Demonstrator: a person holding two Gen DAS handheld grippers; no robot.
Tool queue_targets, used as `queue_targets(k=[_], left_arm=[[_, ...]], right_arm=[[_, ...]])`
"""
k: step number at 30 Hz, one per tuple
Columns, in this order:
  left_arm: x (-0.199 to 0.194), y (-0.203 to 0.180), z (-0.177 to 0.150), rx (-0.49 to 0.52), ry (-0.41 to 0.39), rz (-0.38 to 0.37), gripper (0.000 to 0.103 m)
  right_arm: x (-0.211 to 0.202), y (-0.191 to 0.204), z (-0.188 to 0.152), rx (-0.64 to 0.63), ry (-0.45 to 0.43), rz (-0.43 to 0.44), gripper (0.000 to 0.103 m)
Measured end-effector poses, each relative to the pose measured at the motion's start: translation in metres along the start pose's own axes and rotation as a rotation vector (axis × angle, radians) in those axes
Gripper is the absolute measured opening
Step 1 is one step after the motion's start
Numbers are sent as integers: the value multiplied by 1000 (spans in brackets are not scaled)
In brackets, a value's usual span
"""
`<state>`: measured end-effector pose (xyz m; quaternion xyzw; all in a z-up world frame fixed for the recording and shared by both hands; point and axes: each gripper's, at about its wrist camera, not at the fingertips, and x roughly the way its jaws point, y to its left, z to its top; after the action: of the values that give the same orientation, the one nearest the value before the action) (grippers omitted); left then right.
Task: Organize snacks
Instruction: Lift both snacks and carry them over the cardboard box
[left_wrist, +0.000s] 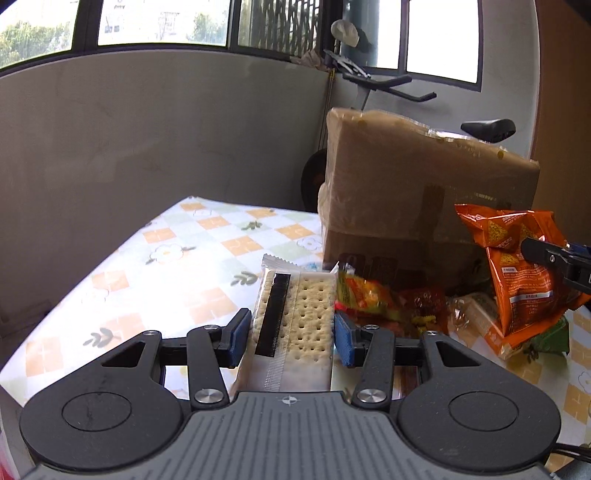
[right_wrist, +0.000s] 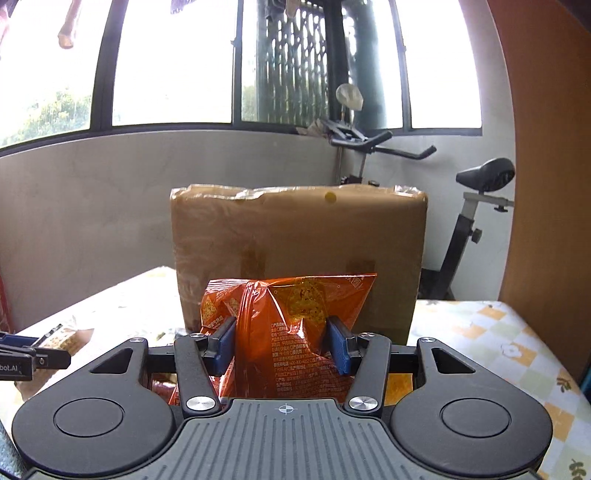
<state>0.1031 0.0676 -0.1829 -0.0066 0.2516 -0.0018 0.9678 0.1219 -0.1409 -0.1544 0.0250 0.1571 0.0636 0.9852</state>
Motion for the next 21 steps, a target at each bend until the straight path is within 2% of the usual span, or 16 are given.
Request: queue_targets(k=[6, 13, 18, 21], left_arm=[[-13, -8, 43, 0, -107, -39, 50], [-9, -27, 89, 12, -183, -90, 50], [4, -43, 127, 6, -237, -163, 50], [22, -58, 155, 39, -260, -196, 50]], right_arm=[[-11, -19, 31, 14, -97, -19, 48], [-11, -44, 71, 7, -191, -20, 48], [8, -63, 110, 9, -231, -3, 48], [29, -73, 131, 6, -245, -3, 48]])
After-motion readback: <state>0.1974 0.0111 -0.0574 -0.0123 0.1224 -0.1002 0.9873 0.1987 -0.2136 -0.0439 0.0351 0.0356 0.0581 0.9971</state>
